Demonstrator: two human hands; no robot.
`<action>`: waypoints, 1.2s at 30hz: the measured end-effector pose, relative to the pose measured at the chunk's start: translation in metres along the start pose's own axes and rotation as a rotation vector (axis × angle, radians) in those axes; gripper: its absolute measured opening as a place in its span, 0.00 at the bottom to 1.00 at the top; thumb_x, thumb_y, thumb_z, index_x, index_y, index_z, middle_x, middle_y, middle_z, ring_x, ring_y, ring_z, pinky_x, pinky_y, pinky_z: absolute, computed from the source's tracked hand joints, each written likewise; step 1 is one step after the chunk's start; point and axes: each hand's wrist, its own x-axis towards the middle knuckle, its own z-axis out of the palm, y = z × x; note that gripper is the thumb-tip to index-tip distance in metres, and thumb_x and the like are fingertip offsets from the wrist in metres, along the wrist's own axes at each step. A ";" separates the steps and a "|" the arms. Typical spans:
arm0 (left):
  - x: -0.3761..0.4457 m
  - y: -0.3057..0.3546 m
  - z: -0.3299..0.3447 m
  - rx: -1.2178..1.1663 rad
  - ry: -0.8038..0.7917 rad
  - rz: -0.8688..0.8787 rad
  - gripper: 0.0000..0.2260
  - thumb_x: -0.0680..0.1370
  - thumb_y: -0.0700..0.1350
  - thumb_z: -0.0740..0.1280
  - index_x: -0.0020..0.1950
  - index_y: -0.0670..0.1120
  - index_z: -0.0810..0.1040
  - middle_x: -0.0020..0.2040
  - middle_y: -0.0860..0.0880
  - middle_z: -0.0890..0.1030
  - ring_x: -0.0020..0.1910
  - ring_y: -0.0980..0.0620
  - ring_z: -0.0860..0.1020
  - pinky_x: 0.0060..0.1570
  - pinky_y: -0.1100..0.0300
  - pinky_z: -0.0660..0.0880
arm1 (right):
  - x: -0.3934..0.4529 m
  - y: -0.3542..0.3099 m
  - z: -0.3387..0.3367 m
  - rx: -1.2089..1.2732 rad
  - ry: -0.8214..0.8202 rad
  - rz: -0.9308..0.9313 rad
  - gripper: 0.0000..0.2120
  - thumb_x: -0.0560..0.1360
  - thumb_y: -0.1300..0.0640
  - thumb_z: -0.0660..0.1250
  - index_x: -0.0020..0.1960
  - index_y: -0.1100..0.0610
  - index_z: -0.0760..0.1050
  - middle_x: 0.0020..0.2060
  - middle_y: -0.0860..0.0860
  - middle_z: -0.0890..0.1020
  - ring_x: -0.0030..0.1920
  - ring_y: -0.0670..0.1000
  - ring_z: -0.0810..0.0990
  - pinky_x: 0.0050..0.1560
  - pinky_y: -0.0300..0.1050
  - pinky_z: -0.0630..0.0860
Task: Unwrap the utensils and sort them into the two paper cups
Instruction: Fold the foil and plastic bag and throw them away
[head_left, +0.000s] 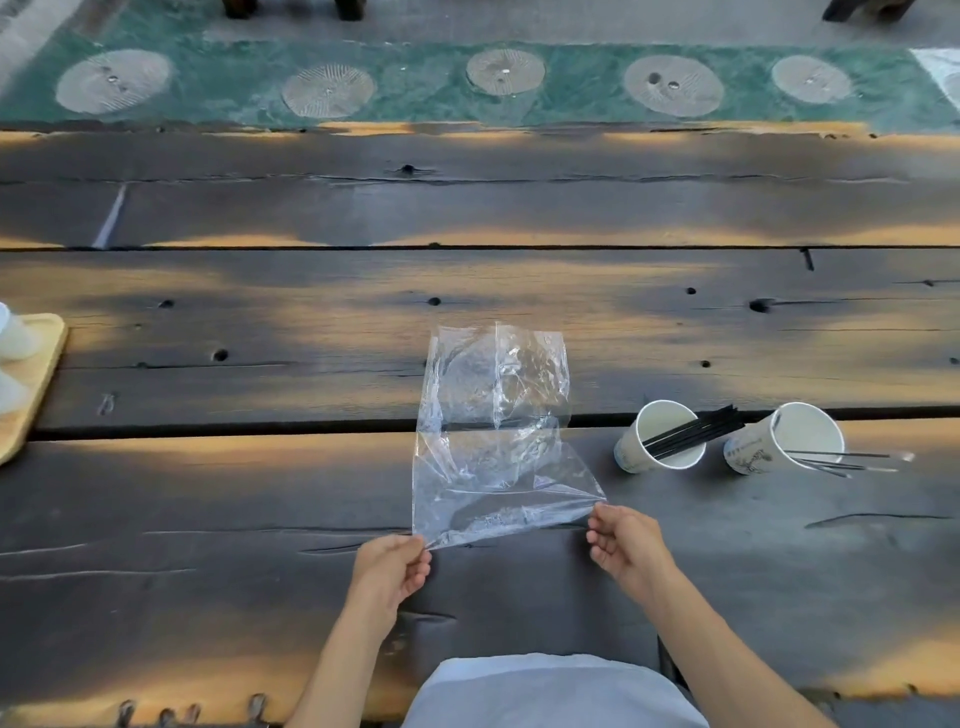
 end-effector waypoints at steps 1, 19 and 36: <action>0.001 -0.002 -0.001 0.051 0.007 -0.004 0.05 0.78 0.37 0.69 0.44 0.36 0.79 0.30 0.43 0.80 0.25 0.53 0.75 0.24 0.65 0.75 | 0.001 0.002 -0.001 0.002 0.007 0.015 0.07 0.79 0.64 0.64 0.42 0.58 0.75 0.28 0.52 0.78 0.23 0.47 0.75 0.25 0.38 0.72; 0.026 0.141 0.110 0.946 0.178 1.062 0.17 0.79 0.46 0.67 0.68 0.46 0.74 0.63 0.49 0.74 0.65 0.49 0.68 0.61 0.57 0.63 | 0.005 0.016 -0.024 -0.350 -0.114 -0.054 0.05 0.77 0.63 0.66 0.42 0.59 0.76 0.35 0.52 0.80 0.29 0.47 0.76 0.30 0.38 0.72; 0.091 0.206 0.191 1.116 -0.199 0.651 0.12 0.81 0.42 0.66 0.37 0.44 0.73 0.34 0.48 0.75 0.33 0.52 0.73 0.36 0.57 0.72 | 0.012 0.027 -0.034 -0.386 -0.124 -0.035 0.08 0.77 0.63 0.66 0.39 0.57 0.75 0.34 0.51 0.80 0.32 0.48 0.77 0.30 0.37 0.72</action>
